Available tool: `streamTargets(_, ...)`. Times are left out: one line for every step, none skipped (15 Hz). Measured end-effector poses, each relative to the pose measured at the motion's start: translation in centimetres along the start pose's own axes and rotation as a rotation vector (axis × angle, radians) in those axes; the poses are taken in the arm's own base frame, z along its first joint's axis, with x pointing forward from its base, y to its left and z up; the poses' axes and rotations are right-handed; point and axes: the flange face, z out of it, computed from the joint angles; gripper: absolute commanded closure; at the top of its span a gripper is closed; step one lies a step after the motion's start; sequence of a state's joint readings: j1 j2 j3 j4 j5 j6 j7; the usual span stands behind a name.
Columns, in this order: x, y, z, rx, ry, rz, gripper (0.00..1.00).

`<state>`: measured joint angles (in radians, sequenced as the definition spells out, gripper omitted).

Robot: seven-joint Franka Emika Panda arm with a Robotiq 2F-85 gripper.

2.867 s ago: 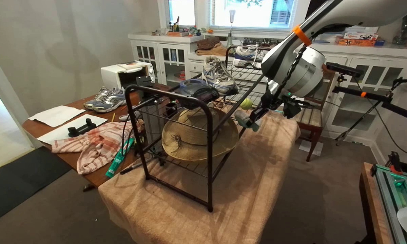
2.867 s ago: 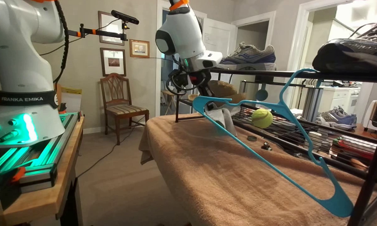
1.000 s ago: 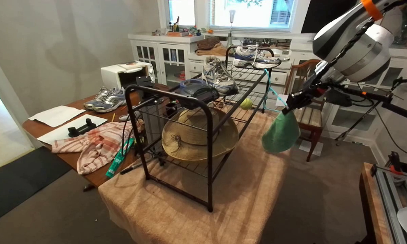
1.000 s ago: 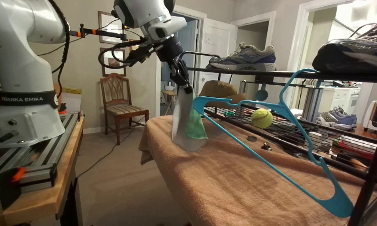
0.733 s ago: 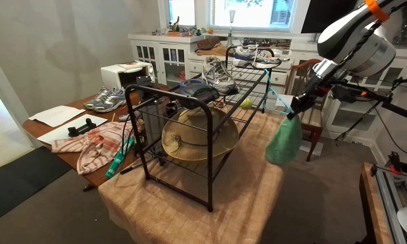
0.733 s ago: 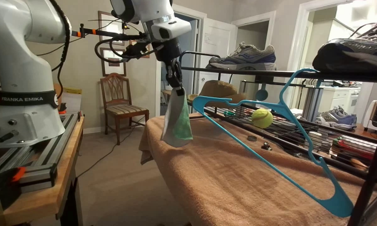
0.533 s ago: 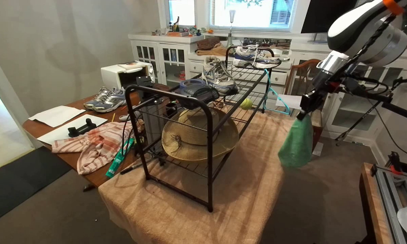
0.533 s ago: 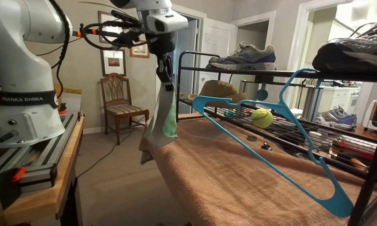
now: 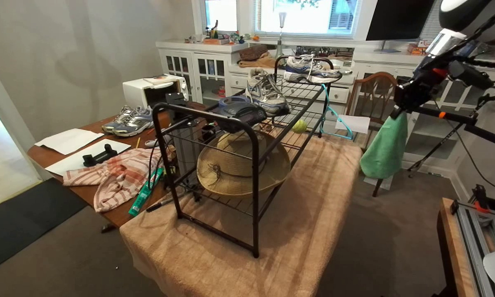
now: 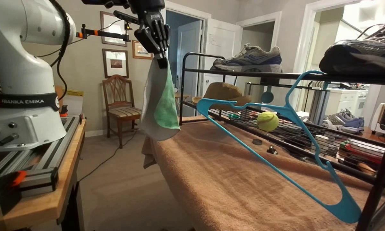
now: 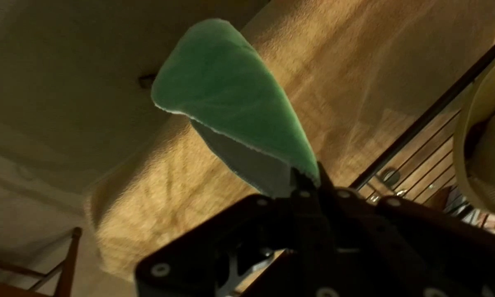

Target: Move the green cloth to the right

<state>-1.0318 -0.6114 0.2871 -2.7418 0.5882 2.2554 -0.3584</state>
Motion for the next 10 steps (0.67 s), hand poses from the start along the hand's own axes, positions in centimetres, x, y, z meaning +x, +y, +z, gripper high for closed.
streamTargets(0.3, 0.8, -0.7, -0.008, 0.034, 0.048, 0.99)
streamTargets(0.7, 1.9, -1.4, -0.029, 0.071, 0.093, 0.99)
streamTargets(1.2, 2.9, -2.0, -0.041, 0.109, 0.145, 0.99)
streamTargets(1.6, 3.8, -2.4, -0.047, 0.151, 0.193, 0.99)
streamTargets(2.1, 4.7, -2.8, -0.048, 0.195, 0.241, 0.99)
streamTargets(2.6, 5.6, -2.9, -0.046, 0.238, 0.284, 0.99)
streamTargets(3.2, 6.2, -2.9, -0.042, 0.282, 0.317, 0.99)
streamTargets(3.8, 6.7, -2.7, -0.040, 0.325, 0.346, 0.99)
streamTargets(4.5, 7.0, -2.4, -0.041, 0.364, 0.361, 0.99)
streamTargets(5.2, 7.2, -2.1, -0.042, 0.404, 0.366, 0.99)
